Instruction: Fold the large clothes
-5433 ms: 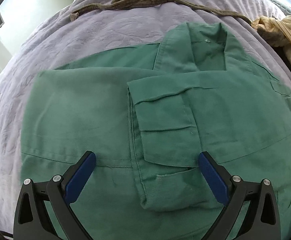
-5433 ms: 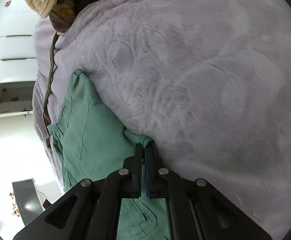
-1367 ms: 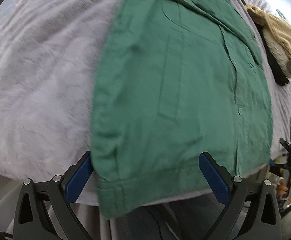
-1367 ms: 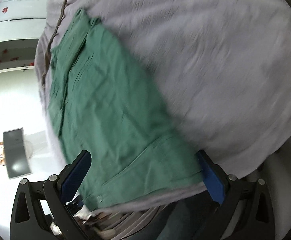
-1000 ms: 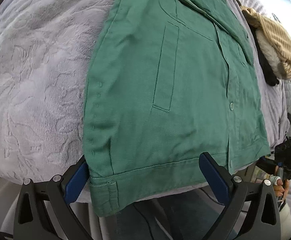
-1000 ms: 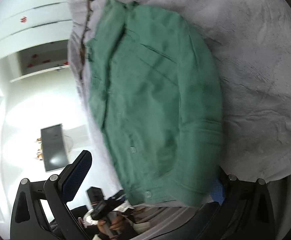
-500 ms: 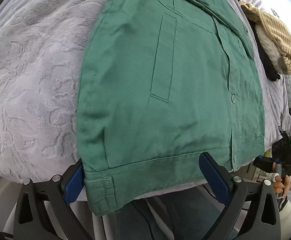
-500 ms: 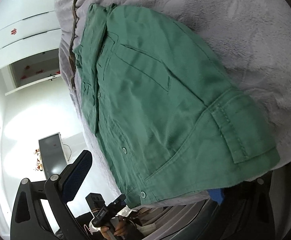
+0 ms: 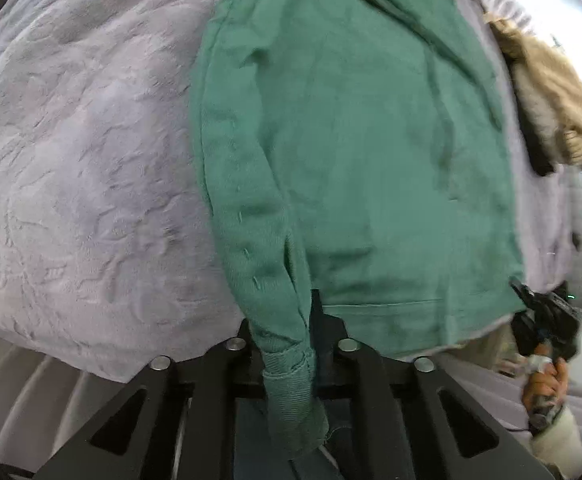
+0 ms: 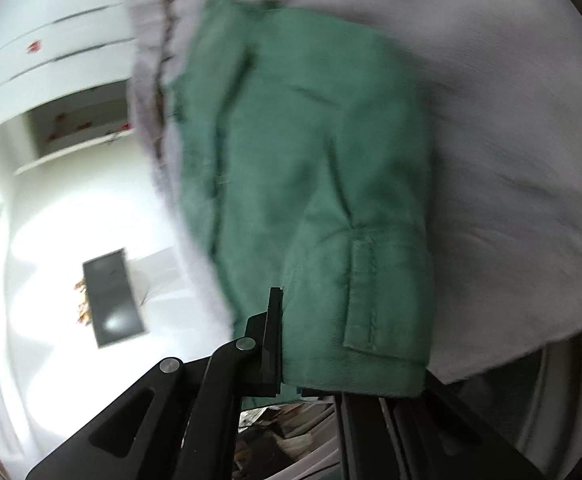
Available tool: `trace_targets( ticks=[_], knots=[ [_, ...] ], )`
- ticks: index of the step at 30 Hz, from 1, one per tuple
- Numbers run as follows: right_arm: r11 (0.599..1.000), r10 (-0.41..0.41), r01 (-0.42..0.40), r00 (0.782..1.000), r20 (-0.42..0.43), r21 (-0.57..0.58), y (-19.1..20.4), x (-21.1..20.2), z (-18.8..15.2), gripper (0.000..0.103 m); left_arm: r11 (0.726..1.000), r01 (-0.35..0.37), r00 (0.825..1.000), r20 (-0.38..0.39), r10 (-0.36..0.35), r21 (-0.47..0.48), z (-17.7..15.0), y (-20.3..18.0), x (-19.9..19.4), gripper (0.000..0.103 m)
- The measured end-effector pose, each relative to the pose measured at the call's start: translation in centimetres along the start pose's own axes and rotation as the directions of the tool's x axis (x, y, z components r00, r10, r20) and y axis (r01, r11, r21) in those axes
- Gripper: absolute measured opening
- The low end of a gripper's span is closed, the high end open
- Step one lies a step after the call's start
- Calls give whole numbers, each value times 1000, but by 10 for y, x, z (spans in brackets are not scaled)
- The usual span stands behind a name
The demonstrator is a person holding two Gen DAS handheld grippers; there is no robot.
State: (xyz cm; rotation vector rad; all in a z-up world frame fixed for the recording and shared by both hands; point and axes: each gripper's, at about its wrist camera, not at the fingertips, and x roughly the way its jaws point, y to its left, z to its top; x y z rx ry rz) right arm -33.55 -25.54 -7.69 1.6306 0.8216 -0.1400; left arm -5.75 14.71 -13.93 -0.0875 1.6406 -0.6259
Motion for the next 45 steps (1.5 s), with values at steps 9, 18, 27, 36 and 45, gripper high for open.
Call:
trace_targets(
  ticks=[9, 18, 27, 36, 45],
  knots=[
    [975, 128, -131, 991, -31, -181, 130, 32, 80, 5, 957, 288, 935, 231, -271, -42, 70, -35, -96, 13],
    [972, 67, -65, 998, 3, -226, 201, 92, 224, 5, 971, 237, 869, 450, -205, -15, 201, -70, -136, 13],
    [982, -92, 102, 993, 69, -162, 170, 170, 302, 5, 992, 95, 902, 428, -48, -89, 332, -64, -63, 13],
    [931, -162, 206, 973, 164, -301, 205, 144, 305, 32, 998, -43, 920, 388, 61, -56, 346, -61, -48, 67],
    [744, -418, 496, 868, 268, -448, 204, 143, 311, 65, 962, -271, 837, 498, 228, 15, 345, -76, -79, 99]
  ],
)
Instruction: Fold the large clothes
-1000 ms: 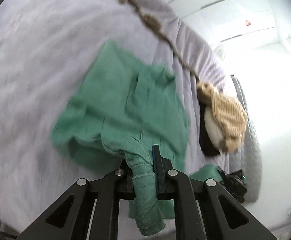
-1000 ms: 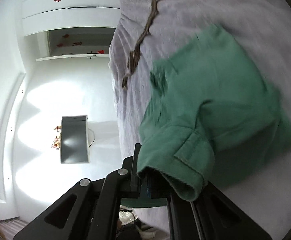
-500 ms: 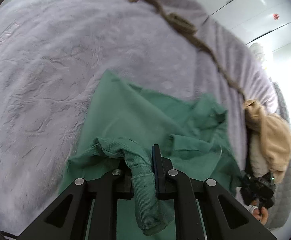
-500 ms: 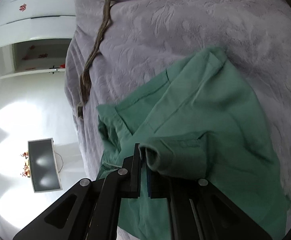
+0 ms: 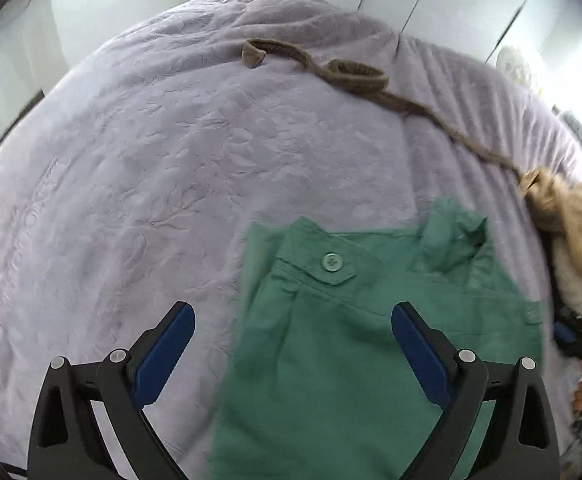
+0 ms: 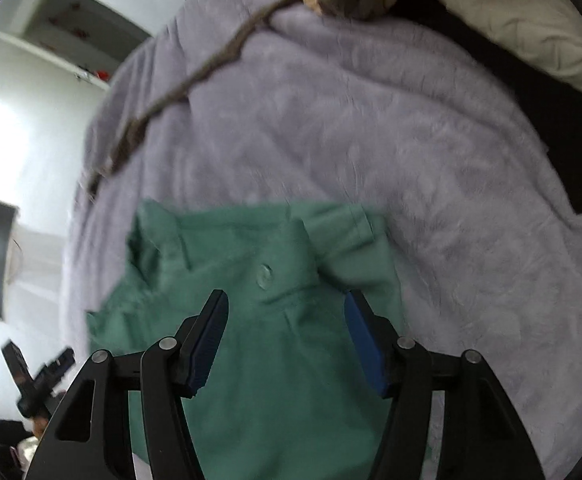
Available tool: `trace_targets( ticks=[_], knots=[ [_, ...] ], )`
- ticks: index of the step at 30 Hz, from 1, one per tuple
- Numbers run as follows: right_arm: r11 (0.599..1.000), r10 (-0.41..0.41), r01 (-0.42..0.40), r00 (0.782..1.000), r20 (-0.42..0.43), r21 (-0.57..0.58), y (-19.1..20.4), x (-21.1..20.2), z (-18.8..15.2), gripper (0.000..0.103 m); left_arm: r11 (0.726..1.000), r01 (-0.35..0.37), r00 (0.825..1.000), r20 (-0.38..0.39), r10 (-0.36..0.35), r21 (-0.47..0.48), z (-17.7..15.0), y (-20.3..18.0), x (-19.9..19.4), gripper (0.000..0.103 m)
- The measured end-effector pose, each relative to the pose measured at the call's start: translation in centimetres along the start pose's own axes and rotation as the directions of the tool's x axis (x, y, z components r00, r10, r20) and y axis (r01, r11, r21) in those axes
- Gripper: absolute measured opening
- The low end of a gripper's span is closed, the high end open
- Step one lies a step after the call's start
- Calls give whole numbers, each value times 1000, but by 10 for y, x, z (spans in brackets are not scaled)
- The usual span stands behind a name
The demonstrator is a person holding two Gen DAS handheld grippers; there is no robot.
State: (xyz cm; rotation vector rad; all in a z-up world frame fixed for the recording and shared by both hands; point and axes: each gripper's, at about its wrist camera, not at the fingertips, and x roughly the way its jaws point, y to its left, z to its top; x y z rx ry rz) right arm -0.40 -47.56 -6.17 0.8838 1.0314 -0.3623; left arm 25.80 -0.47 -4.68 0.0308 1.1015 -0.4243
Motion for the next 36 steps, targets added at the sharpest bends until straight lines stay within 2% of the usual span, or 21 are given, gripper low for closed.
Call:
trace_targets(
  ticks=[1, 3, 4, 5, 6, 7, 8, 9, 10, 11, 12, 16, 19, 21, 23, 25, 29, 30, 31, 32, 36],
  knots=[
    [1000, -13, 13, 1000, -11, -14, 1, 7, -1, 65, 1000, -11, 1000, -17, 11, 7, 0, -3, 10, 99],
    [998, -50, 48, 998, -33, -42, 2, 24, -2, 52, 1000, -10, 999, -53, 10, 12, 2, -9, 31, 99],
    [996, -74, 71, 996, -54, -51, 3, 33, -2, 17, 1000, -13, 997, -77, 14, 15, 3, -13, 45, 98],
    [994, -100, 96, 993, -69, -60, 6, 40, -2, 6, 999, -32, 995, -91, 34, 20, 2, -16, 56, 98],
    [987, -136, 131, 990, -47, -88, 12, 38, -3, 6, 998, -54, 993, -100, 56, 22, 2, -17, 65, 95],
    [981, -146, 143, 989, -10, -130, 21, 31, -4, 6, 997, -77, 990, -114, 79, 20, 1, -19, 74, 75],
    [975, -143, 145, 989, 27, -171, 30, 23, -4, 5, 995, -96, 987, -129, 98, 21, 0, -20, 82, 62],
    [965, -134, 145, 989, 68, -218, 40, 12, -4, 5, 989, -146, 981, -123, 148, 26, -2, -21, 84, 30],
    [955, -126, 148, 987, 99, -257, 48, 3, -2, 5, 984, -177, 979, -99, 179, 29, -3, -20, 81, 21],
    [947, -122, 150, 986, 116, -282, 53, -2, 0, 5, 986, -164, 983, -76, 165, 19, -4, -18, 74, 21],
    [939, -120, 154, 985, 127, -306, 57, -3, 4, 5, 988, -152, 986, -66, 153, 15, -5, -17, 70, 16],
    [943, -168, 188, 981, 95, -275, 42, 29, 17, 6, 989, -147, 988, -37, 148, 24, -4, -9, 59, 16],
    [952, -216, 215, 976, 18, -217, 19, 66, 11, 12, 986, -164, 986, -43, 163, -30, -6, -2, 68, 16],
    [964, -206, 208, 978, 35, -163, 11, 64, 6, 17, 983, -179, 983, -47, 177, -45, -8, 1, 76, 16],
    [968, -221, 224, 975, 34, -118, 5, 53, 4, 37, 980, -197, 980, -36, 196, -27, -12, -2, 74, 16],
    [964, -251, 254, 967, 46, -75, -1, 37, 2, 42, 979, -204, 979, -23, 204, -5, -12, -2, 65, 16],
    [975, -214, 218, 973, 83, -45, -2, -9, -18, 41, 972, -235, 972, 3, 235, 6, -12, 6, 37, 16],
    [979, -191, 196, 978, 87, -47, -1, -17, -26, 39, 972, -233, 972, 9, 233, 5, -12, 8, 28, 16],
    [984, -165, 169, 982, 87, -50, 3, -23, -34, 32, 976, -216, 976, 13, 216, 6, -14, 10, 18, 16],
    [990, -123, 127, 989, 77, -57, 9, -29, -46, 28, 980, -198, 980, 15, 198, 11, -16, 10, 9, 16],
    [993, -5, 3, 1000, -18, -117, 38, -19, -92, 28, 989, -138, 990, -5, 139, 58, -40, -5, -11, 16]
  ],
)
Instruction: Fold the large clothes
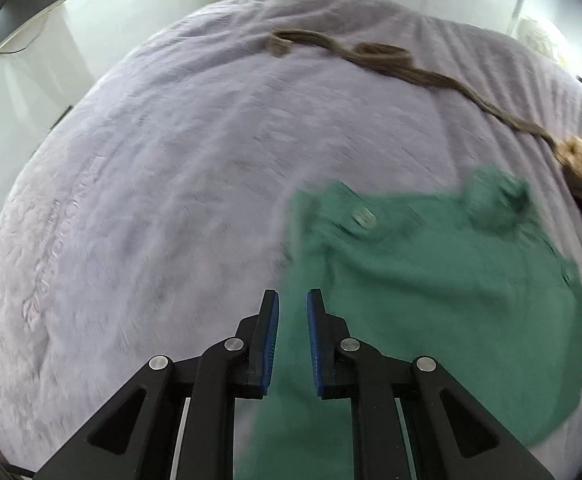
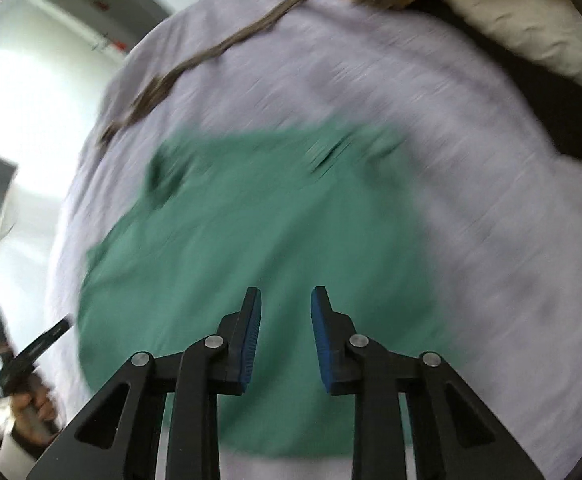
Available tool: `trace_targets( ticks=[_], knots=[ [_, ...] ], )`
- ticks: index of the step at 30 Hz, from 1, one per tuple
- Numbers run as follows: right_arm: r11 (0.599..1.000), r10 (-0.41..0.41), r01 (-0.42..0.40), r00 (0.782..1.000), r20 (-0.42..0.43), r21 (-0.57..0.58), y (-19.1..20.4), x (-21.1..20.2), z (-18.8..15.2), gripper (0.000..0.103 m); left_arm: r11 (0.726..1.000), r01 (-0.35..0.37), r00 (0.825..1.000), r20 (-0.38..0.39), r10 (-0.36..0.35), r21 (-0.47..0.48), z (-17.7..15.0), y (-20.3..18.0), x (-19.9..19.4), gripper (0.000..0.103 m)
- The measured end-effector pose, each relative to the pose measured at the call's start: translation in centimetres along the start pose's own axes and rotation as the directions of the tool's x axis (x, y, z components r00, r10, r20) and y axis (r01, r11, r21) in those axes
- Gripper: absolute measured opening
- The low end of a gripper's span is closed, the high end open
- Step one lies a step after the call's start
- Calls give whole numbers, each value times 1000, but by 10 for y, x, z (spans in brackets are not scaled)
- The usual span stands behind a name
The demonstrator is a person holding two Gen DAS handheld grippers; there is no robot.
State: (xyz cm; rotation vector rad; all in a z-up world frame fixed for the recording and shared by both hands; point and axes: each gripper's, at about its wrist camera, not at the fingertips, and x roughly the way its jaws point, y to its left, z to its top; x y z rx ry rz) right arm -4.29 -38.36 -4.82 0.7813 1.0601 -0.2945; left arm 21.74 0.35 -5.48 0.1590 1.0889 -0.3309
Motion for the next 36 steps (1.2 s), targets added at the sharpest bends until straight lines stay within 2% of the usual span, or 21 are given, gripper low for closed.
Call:
trace_targets(
  ticks=[2, 5, 6, 10, 11, 14, 19, 23, 26, 28, 31, 33, 34, 36],
  knots=[
    [998, 7, -10, 999, -47, -60, 17, 15, -19, 28, 999, 39, 999, -28, -39, 19, -16, -15, -2, 16],
    [993, -50, 38, 994, -101, -116, 24, 35, -37, 28, 996, 80, 994, -82, -75, 50, -43, -39, 6, 16],
    [990, -78, 64, 991, -107, -124, 19, 40, -42, 28, 996, 77, 993, -97, -72, 54, -48, -42, 11, 16],
    [984, -166, 160, 983, -73, -84, -15, 31, -48, 16, 997, 56, 988, -148, -48, 48, -77, -37, 34, 16],
    [979, -197, 193, 978, -62, -67, -27, 26, -48, 11, 997, 66, 987, -148, -60, 33, -82, -28, 37, 16],
    [969, -245, 244, 968, -53, -27, -55, 18, -50, 6, 995, 103, 985, -140, -102, 1, -87, -10, 32, 16],
    [963, -268, 269, 963, -43, 32, -74, 6, -53, 3, 997, 78, 990, -122, -74, 26, -86, 4, 22, 16],
    [961, -258, 256, 966, 7, 108, -77, -15, -50, 8, 998, 56, 992, -112, -51, 37, -92, 18, 17, 16],
    [973, -226, 220, 971, 79, 75, -63, -28, -37, 8, 997, 48, 993, -107, -42, 55, -97, 23, 12, 16],
    [979, -203, 199, 975, 93, 52, -54, -23, -22, 8, 997, 46, 994, -106, -39, 65, -99, 25, 11, 16],
    [977, -209, 206, 976, 62, 52, -56, -1, -7, 8, 997, 34, 994, -103, -28, 65, -100, 22, 13, 16],
    [955, -286, 284, 958, 21, 81, -65, 15, -4, 8, 998, 26, 995, -99, -19, 63, -98, 18, 16, 16],
    [950, -294, 291, 956, 11, 115, -73, 15, -5, 8, 998, 24, 995, -97, -18, 62, -98, 18, 16, 16],
    [945, -260, 252, 965, 13, 209, -87, 8, -9, 8, 998, 28, 995, -97, -23, 53, -98, 20, 14, 16]
  ],
)
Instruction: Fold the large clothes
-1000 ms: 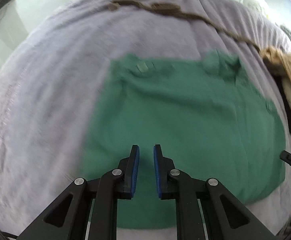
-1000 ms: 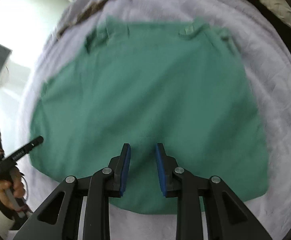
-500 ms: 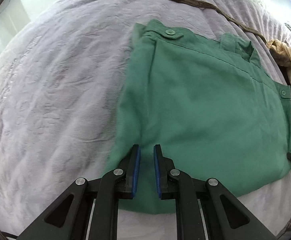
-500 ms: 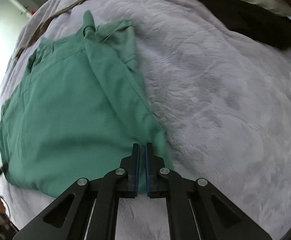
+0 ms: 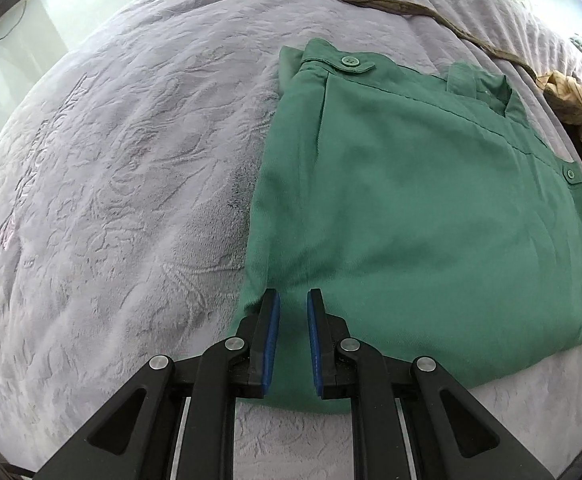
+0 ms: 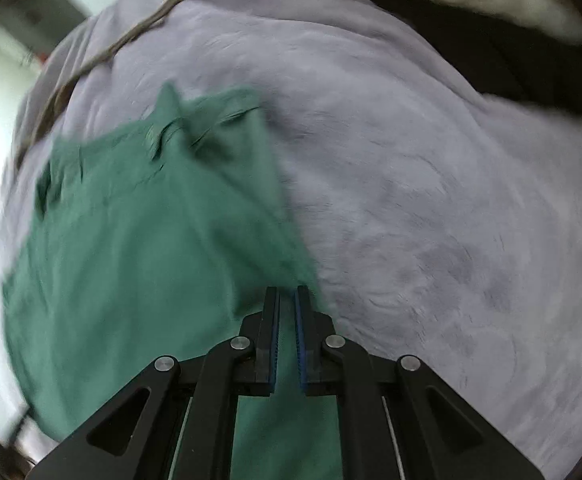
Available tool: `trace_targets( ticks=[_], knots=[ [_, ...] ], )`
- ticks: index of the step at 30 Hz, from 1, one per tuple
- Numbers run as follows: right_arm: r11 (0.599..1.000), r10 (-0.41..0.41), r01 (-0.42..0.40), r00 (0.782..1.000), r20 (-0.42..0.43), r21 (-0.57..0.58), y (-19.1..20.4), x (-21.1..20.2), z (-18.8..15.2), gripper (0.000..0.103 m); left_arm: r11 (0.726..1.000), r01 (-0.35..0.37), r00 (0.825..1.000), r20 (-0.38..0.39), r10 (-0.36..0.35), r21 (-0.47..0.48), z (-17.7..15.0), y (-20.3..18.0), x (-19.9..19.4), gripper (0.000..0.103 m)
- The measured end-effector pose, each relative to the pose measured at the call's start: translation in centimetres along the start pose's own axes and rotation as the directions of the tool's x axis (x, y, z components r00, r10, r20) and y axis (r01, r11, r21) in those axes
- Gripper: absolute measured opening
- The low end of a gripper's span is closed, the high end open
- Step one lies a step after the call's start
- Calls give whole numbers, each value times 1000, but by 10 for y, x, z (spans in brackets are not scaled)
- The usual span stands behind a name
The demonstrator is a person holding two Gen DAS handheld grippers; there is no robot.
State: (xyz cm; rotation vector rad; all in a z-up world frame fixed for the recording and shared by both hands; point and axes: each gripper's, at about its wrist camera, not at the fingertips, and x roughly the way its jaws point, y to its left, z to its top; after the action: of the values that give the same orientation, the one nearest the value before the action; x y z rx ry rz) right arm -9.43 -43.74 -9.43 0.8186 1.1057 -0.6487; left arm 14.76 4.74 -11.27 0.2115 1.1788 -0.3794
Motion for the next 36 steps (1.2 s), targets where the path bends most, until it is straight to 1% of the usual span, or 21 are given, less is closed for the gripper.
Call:
trace_targets(
  ticks=[1, 3, 4, 6, 8, 10, 13, 15, 16, 17, 21, 24, 25, 26, 27, 28, 29, 30, 31, 34, 36],
  knots=[
    [1000, 4, -4, 1000, 1, 19, -4, -5, -2, 8, 1000, 5, 1000, -1, -5, -7, 0, 3, -4, 16],
    [1000, -3, 3, 1000, -4, 4, -5, -17, -9, 8, 1000, 8, 1000, 3, -8, -10, -2, 8, -10, 16],
    [1000, -10, 10, 1000, -5, -13, -3, -24, -15, 8, 1000, -16, 1000, 4, 16, -12, -3, 12, -13, 16],
    [1000, 10, -11, 1000, -4, -24, -1, -36, -25, 9, 996, -77, 997, -5, 77, -36, -7, 27, -15, 16],
    [999, 39, -40, 999, -10, -28, 2, -48, -39, 9, 994, -67, 997, -31, 64, -86, -12, 42, -17, 16],
    [997, 66, -67, 997, -27, -34, 11, -55, -55, 9, 991, -72, 997, -45, 67, -110, -18, 52, -21, 16],
    [994, 102, -105, 993, -66, -41, 34, -57, -80, 10, 992, -71, 996, -52, 66, -103, -28, 56, -29, 16],
    [991, 124, -129, 987, -103, -39, 44, -59, -102, 16, 992, -62, 996, -65, 55, -111, -33, 57, -34, 16],
    [990, 134, -139, 983, -122, -34, 49, -57, -111, 21, 991, -54, 996, -73, 45, -121, -36, 58, -36, 16],
    [988, 144, -149, 979, -144, -30, 54, -56, -122, 23, 991, -50, 996, -78, 41, -126, -38, 58, -37, 16],
    [986, 148, -162, 963, -224, -45, 73, -50, -162, 23, 991, -56, 993, -106, 43, -122, -47, 51, -41, 16],
    [985, 145, -164, 950, -276, -50, 86, -46, -187, 23, 994, -66, 991, -124, 55, -83, -55, 42, -43, 17],
    [985, 142, -164, 947, -288, -53, 91, -46, -191, 24, 996, -60, 990, -128, 50, -73, -58, 41, -45, 17],
    [985, 140, -164, 945, -297, -58, 96, -45, -198, 27, 996, -53, 990, -133, 44, -68, -63, 40, -48, 17],
    [984, 138, -165, 942, -305, -65, 101, -46, -205, 29, 997, -48, 990, -137, 39, -64, -66, 39, -49, 26],
    [984, 136, -165, 942, -308, -70, 104, -47, -210, 34, 997, -42, 989, -144, 33, -62, -68, 39, -51, 66],
    [983, 133, -164, 943, -306, -78, 109, -49, -215, 40, 997, -35, 990, -137, 26, -67, -73, 39, -56, 86],
    [983, 131, -163, 943, -304, -81, 112, -50, -218, 43, 997, -33, 993, -115, 24, -73, -75, 39, -61, 99],
    [983, 132, -164, 943, -305, -83, 114, -52, -221, 46, 997, -29, 995, -95, 23, -70, -77, 38, -67, 99],
    [982, 138, -172, 938, -317, -82, 123, -52, -228, 47, 998, -32, 993, -111, 26, -48, -83, 37, -70, 99],
    [980, 143, -179, 936, -323, -86, 129, -53, -231, 53, 998, -33, 992, -121, 27, -47, -86, 38, -69, 99]
  ],
)
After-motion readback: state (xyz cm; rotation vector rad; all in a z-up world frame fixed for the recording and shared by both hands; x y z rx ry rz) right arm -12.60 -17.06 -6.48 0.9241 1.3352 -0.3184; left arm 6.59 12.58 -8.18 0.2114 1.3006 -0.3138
